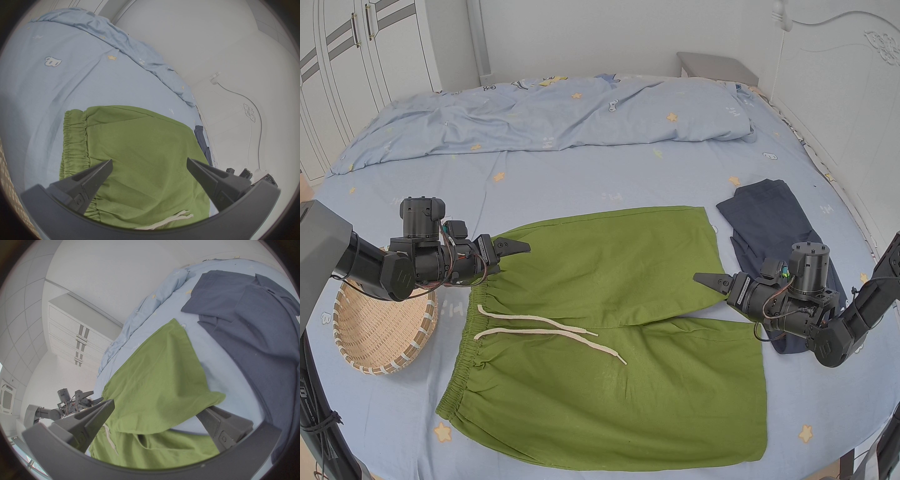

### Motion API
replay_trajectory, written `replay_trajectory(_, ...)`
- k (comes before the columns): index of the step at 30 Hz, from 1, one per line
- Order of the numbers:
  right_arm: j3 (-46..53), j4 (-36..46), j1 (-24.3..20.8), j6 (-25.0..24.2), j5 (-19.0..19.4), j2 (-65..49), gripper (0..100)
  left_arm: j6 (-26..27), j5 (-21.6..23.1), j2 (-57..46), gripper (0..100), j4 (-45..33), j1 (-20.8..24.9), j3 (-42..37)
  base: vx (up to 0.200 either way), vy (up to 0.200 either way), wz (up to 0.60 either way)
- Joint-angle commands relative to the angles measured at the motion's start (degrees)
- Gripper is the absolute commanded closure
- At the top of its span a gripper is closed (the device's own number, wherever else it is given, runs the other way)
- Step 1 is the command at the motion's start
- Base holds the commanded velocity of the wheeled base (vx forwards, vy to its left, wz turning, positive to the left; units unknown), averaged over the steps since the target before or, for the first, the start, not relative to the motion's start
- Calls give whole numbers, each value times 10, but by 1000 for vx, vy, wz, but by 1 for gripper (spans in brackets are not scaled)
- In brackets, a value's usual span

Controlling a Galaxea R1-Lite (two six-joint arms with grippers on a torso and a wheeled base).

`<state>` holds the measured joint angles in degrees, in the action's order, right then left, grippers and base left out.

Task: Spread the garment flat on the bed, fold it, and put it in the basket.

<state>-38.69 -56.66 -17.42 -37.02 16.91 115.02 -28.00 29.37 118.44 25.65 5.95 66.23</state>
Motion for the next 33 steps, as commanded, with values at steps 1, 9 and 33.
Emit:
replay_trajectory(1,-9,0,4,-2,-10,11,0,0,0,3,0,0,0,1,0,0,0)
replay_trajectory(9,-20,0,29,-16,-14,3,0,1,0,-1,0,0,5,-4,0,0,0)
replay_trajectory(33,-53,24,96,-38,7,-118,0,0,0,-18,0,0,-2,-2,0,0,0)
